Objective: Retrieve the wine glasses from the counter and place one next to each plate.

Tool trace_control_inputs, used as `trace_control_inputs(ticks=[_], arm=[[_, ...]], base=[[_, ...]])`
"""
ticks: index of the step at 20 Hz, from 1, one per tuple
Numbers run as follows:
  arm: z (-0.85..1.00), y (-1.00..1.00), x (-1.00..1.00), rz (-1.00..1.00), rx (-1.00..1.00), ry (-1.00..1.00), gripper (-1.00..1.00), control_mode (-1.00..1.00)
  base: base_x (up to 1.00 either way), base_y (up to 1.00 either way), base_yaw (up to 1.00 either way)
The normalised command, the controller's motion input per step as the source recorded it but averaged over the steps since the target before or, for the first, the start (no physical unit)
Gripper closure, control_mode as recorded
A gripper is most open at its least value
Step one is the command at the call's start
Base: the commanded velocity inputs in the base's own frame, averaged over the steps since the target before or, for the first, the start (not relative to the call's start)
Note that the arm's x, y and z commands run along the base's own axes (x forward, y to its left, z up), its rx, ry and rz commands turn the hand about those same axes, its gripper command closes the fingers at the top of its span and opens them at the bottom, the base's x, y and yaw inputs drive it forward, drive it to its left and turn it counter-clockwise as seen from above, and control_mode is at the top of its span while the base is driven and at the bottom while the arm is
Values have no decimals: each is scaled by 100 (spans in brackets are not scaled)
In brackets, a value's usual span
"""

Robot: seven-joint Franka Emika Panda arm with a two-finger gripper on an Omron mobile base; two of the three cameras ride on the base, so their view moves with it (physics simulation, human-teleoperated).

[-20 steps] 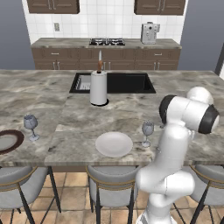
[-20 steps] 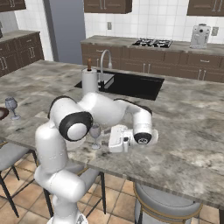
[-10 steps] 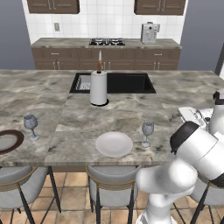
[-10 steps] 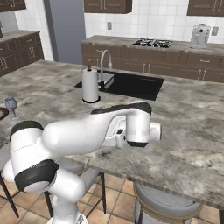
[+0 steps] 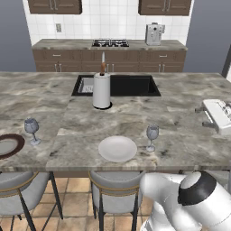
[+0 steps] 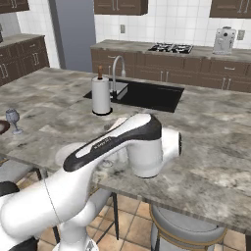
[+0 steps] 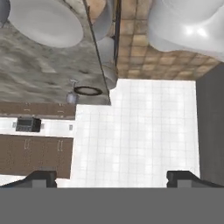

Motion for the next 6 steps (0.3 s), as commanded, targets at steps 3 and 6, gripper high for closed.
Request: trace_control_inputs(ticks=[3,6], arm=[[83,46,-100,-2,0,-12,-100,-100],[44,90,-100,-1,-2,-21,-100,-100]], base=[[0,0,0],[0,0,0]])
